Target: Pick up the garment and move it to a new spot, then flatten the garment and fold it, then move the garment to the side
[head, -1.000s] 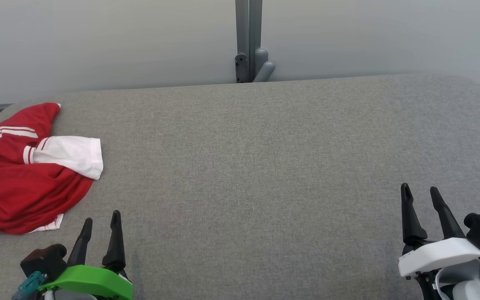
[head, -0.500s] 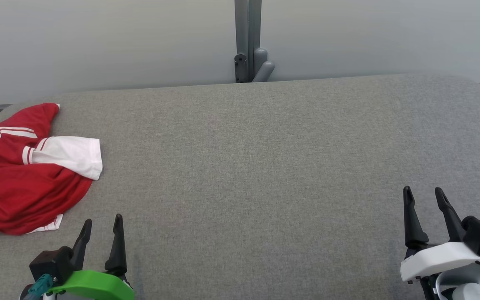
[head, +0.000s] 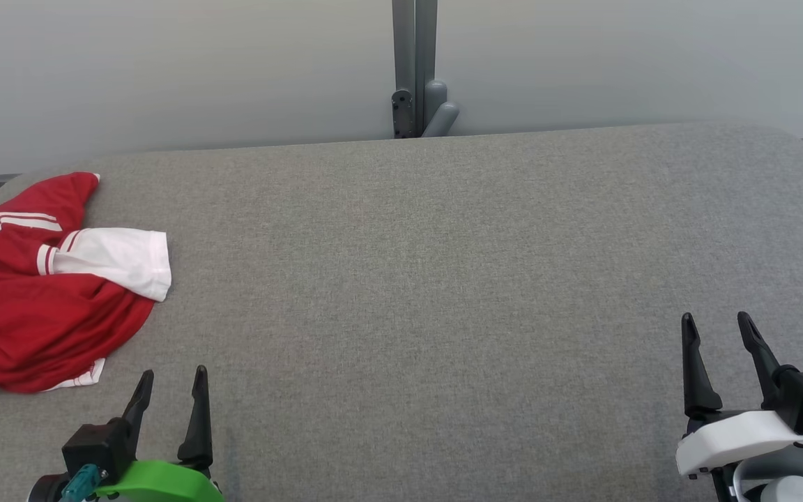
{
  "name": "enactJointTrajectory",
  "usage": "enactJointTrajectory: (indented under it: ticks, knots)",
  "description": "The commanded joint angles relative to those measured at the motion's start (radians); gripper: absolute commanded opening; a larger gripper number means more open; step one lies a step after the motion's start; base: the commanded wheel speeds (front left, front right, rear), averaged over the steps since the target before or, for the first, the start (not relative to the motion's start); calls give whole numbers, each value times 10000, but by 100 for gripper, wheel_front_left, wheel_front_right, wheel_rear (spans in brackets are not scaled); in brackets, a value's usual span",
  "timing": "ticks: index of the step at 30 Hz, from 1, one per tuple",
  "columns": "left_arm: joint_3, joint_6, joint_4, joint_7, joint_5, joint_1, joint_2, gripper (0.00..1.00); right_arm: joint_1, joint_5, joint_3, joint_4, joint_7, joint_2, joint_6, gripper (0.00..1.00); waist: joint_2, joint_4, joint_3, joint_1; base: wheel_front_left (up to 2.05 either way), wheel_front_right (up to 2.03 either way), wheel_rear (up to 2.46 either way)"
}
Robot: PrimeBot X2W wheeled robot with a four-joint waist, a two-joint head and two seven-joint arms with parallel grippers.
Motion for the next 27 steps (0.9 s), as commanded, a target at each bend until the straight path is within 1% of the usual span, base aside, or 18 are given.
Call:
enactJointTrajectory:
  ticks: [1,8,14,22,27]
  knots:
    - [53,-30,-3,-100,259,39,42,100,91,-305,-44,-73,-100,-29,3,100,0,-4,-1,0,0,0,0]
    - [133,-37,61,-222,765,114,-13,100,145,-811,-85,-101,-238,-21,3,100,0,-19,-6,0,0,0,0]
    - [189,-57,127,-311,1085,110,-61,100,167,-1029,-97,-89,-330,-18,4,100,0,-19,-6,0,0,0,0]
    - [301,-86,275,-460,1427,77,-128,100,189,-1190,-90,-6,-462,-13,2,100,0,-2,-21,0,0,0,0]
    - [359,-102,329,-417,1290,37,-142,100,162,-927,-51,73,-451,-9,2,100,0,-3,-22,0,0,0,0]
